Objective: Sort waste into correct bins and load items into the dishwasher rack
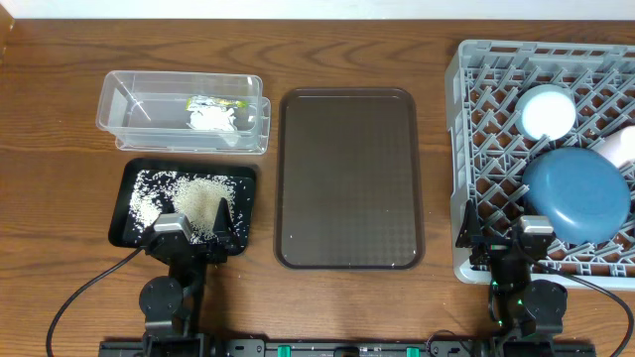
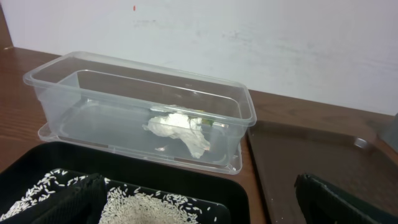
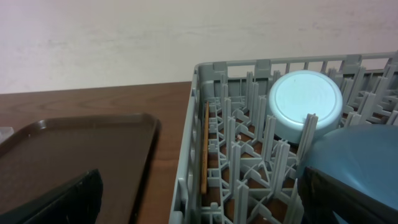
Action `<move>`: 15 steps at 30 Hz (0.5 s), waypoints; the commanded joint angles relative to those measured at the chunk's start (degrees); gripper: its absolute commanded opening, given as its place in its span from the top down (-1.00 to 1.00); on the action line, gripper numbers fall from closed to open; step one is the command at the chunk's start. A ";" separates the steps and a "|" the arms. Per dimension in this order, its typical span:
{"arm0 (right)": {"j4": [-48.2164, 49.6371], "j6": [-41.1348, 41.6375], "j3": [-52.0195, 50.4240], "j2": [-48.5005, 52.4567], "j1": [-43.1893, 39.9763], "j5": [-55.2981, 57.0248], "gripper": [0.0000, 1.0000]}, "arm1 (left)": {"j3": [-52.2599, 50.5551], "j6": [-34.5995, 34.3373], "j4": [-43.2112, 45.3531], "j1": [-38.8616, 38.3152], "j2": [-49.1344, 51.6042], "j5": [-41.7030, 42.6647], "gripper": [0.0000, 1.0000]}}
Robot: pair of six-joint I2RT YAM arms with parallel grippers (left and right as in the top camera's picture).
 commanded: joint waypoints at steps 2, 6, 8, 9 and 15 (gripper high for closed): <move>-0.26 -0.70 -0.07 0.35 -0.44 -0.04 -0.98 | -1.29 0.35 -1.38 0.20 -0.35 0.68 -0.96; -0.26 -0.70 -0.07 0.35 -0.44 -0.04 -0.99 | -1.29 0.35 -1.38 0.20 -0.35 0.68 -0.96; -0.26 -0.70 -0.07 0.35 -0.44 -0.04 -0.98 | -1.29 0.35 -1.38 0.20 -0.35 0.68 -0.96; -0.26 -0.70 -0.07 0.35 -0.44 -0.04 -0.99 | -1.29 0.35 -1.38 0.20 -0.35 0.68 -0.96; -0.26 -0.70 -0.07 0.35 -0.44 -0.02 -0.99 | -1.29 0.35 -1.38 0.20 -0.35 0.68 -0.96</move>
